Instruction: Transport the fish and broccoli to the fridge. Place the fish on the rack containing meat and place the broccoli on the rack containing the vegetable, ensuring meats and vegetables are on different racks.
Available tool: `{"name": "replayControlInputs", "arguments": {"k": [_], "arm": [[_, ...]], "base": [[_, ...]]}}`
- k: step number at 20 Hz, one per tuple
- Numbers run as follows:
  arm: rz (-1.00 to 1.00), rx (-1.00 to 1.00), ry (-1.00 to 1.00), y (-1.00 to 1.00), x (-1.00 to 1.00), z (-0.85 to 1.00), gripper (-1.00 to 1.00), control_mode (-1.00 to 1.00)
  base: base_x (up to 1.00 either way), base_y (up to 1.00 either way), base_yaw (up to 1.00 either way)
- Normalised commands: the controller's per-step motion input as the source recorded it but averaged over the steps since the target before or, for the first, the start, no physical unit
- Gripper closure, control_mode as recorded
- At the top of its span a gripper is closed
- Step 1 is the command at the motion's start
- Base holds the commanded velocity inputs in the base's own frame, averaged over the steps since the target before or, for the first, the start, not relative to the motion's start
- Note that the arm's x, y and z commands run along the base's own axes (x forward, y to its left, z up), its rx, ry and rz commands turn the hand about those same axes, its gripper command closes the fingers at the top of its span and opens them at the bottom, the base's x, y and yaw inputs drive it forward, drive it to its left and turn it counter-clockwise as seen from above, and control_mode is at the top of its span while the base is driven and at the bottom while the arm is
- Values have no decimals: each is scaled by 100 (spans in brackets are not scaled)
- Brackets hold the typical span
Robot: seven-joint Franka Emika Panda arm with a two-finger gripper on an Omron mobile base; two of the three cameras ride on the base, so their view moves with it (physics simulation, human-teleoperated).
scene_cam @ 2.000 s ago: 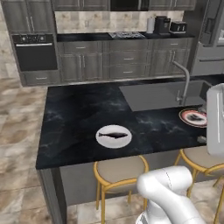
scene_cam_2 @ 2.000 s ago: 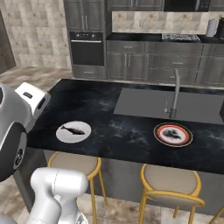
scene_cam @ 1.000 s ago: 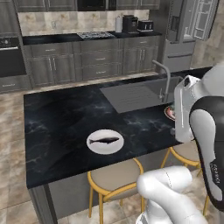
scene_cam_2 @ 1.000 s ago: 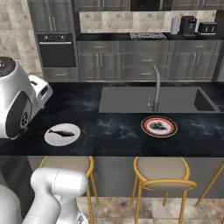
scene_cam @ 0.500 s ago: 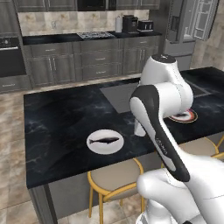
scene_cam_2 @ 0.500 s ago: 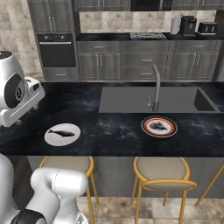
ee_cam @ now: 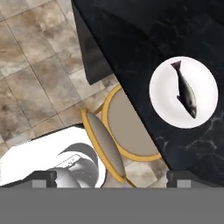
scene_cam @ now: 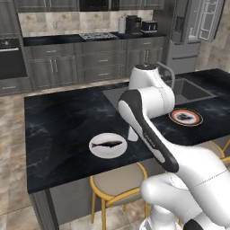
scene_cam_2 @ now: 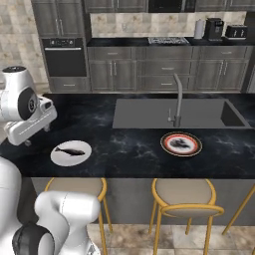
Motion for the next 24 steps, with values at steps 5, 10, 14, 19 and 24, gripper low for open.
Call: {"name": "replayControlInputs", "arguments": {"k": [5, 10, 14, 19, 24], "arm": [[0, -5, 8, 1, 29, -48, -100, -100], [0, -3, 4, 7, 23, -52, -100, -100], [3, -3, 0, 4, 28, -46, -100, -100], [5, -1, 1, 1, 42, -45, -100, -100], [8, 0, 1, 3, 46, -39, -100, -100]], "base": [[0, 0, 0], [0, 0, 0], [0, 0, 0], [0, 0, 0], [0, 0, 0]]}}
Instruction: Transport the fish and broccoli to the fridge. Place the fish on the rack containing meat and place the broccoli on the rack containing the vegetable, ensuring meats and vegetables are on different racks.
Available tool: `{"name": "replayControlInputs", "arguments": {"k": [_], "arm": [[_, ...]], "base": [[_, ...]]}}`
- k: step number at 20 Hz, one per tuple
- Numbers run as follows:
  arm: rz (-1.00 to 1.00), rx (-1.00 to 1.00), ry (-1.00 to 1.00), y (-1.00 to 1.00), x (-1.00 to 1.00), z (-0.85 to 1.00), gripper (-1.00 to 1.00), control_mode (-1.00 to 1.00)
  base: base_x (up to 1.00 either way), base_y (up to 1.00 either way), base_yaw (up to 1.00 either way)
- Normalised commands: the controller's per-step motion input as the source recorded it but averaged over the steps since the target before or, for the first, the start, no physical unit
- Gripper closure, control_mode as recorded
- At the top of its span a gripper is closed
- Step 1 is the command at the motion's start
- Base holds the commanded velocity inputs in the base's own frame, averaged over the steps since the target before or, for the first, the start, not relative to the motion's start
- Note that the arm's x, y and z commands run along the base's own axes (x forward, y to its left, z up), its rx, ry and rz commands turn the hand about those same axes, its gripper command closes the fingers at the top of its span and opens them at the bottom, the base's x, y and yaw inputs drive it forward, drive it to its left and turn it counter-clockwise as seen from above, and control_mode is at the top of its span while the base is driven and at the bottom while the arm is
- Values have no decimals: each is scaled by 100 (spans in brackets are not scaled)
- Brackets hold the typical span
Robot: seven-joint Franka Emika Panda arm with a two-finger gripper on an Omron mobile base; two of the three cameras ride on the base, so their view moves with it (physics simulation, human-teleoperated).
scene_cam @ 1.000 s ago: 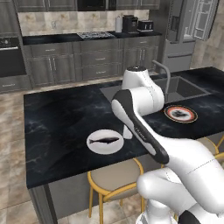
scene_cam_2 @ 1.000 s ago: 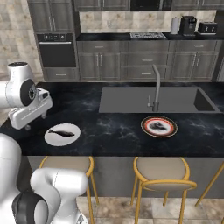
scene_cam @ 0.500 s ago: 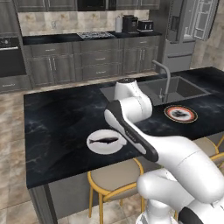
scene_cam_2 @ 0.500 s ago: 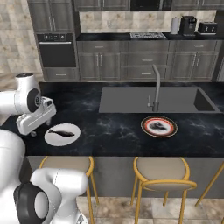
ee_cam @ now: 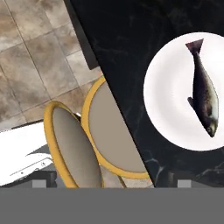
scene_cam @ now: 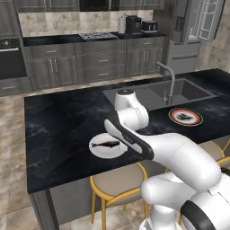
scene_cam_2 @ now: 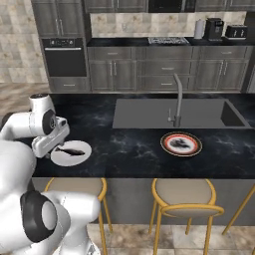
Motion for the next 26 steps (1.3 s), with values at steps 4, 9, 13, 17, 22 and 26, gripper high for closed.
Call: {"name": "replayControlInputs", "arguments": {"k": [4, 9, 13, 17, 22, 26], "arm": [[5, 0, 3, 6, 42, -34, -100, -100], [2, 0, 3, 14, 45, -34, -100, -100], [0, 0, 2, 20, 51, -31, -100, -100], [0, 0, 3, 19, 54, -32, -100, -100], [0, 0, 6, 12, 39, -31, -100, -100], [0, 0, 9, 9, 32, -31, -100, -100]], "base": [[0, 0, 0], [0, 0, 0], [0, 0, 0], [0, 0, 0], [0, 0, 0], [0, 0, 0]]}}
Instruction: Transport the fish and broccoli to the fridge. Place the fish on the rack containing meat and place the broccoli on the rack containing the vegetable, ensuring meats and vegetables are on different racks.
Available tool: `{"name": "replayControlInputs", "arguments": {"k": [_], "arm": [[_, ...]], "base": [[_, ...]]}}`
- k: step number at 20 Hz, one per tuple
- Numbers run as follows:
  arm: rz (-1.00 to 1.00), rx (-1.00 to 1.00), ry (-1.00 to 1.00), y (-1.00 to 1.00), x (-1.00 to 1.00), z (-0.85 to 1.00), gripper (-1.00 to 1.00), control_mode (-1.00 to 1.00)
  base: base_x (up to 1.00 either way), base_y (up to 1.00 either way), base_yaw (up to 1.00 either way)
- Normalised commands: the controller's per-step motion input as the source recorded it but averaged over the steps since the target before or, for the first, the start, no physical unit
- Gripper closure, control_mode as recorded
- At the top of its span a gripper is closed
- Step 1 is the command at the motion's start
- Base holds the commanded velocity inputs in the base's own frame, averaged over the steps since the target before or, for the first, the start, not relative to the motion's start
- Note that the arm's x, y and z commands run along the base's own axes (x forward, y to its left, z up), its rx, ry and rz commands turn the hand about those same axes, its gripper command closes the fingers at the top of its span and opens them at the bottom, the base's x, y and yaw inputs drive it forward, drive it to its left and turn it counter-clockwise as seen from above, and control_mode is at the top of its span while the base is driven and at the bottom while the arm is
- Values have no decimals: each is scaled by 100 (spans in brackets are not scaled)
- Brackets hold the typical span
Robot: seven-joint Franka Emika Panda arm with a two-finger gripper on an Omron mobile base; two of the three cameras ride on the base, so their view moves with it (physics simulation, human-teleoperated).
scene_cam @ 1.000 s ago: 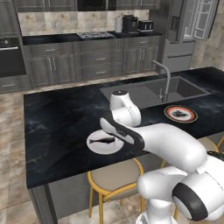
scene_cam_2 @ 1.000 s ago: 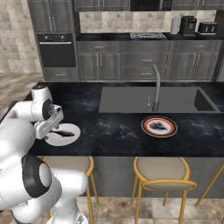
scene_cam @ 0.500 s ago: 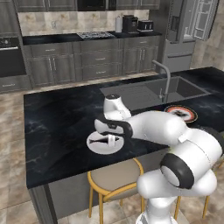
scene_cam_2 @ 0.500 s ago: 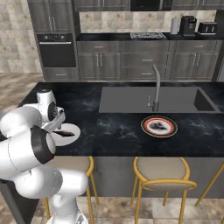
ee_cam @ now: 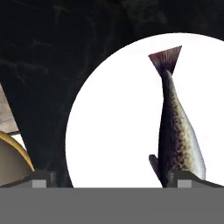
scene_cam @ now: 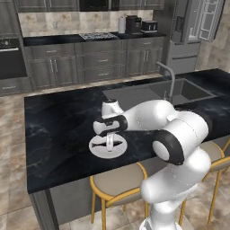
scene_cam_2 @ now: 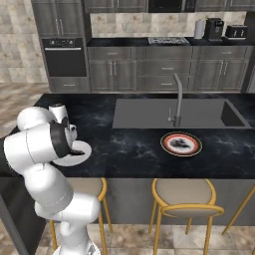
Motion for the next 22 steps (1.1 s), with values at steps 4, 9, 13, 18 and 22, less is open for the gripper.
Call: {"name": "replayControlInputs", "arguments": {"k": [4, 9, 13, 18, 22], "arm": [[0, 0, 4, 3, 40, -30, -100, -100], [0, 0, 1, 2, 37, -30, -100, -100], [0, 0, 2, 8, 28, -35, -100, -100], [0, 0, 4, 14, 9, -47, -100, -100], [0, -3, 2, 28, 0, -64, -100, -100]], "base": [[0, 0, 0], [0, 0, 0], [0, 0, 0], [0, 0, 0], [0, 0, 0]]}}
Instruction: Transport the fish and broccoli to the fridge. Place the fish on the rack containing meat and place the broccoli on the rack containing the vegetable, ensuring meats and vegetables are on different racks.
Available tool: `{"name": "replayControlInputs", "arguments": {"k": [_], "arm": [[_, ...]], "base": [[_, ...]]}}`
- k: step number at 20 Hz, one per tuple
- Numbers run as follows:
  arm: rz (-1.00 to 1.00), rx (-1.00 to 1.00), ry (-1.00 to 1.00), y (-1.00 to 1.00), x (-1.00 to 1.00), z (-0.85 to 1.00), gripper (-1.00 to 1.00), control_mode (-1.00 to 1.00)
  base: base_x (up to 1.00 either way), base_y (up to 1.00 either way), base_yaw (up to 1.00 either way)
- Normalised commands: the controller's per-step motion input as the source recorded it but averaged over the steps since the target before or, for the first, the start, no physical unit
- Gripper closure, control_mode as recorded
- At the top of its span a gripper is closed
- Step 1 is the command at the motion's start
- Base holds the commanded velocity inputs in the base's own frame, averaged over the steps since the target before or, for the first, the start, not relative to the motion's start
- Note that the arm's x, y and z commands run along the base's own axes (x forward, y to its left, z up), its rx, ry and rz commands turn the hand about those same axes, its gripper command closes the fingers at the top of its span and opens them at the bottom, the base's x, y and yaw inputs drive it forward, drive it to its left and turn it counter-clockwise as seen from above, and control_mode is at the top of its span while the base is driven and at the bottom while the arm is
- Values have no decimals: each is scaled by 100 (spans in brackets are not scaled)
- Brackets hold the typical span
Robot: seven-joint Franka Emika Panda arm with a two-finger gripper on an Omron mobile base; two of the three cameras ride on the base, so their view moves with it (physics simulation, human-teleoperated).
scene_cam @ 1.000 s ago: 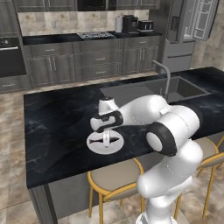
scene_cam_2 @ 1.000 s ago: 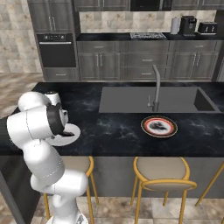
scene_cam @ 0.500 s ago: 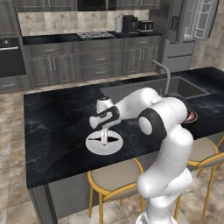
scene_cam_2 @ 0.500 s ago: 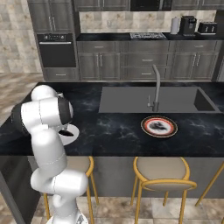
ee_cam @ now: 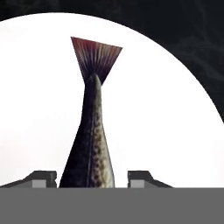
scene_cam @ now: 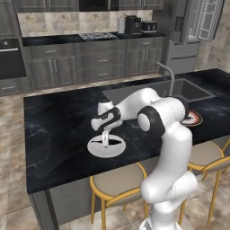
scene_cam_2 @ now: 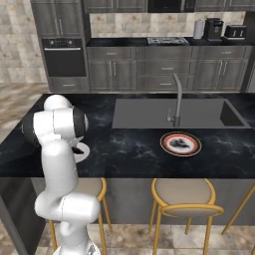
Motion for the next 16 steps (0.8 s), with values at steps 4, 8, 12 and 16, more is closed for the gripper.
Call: {"name": "replayControlInputs", "arguments": {"k": [4, 8, 12, 16], "arm": [[0, -8, 0, 37, -3, -53, 100, -100], [0, -9, -4, 19, -32, -23, 100, -100], [-1, -4, -3, 13, -48, 11, 100, -100], [-9, -7, 0, 7, -58, 69, 100, -100]], "base": [[0, 0, 0], [0, 0, 0], [0, 0, 0], [0, 0, 0]]}}
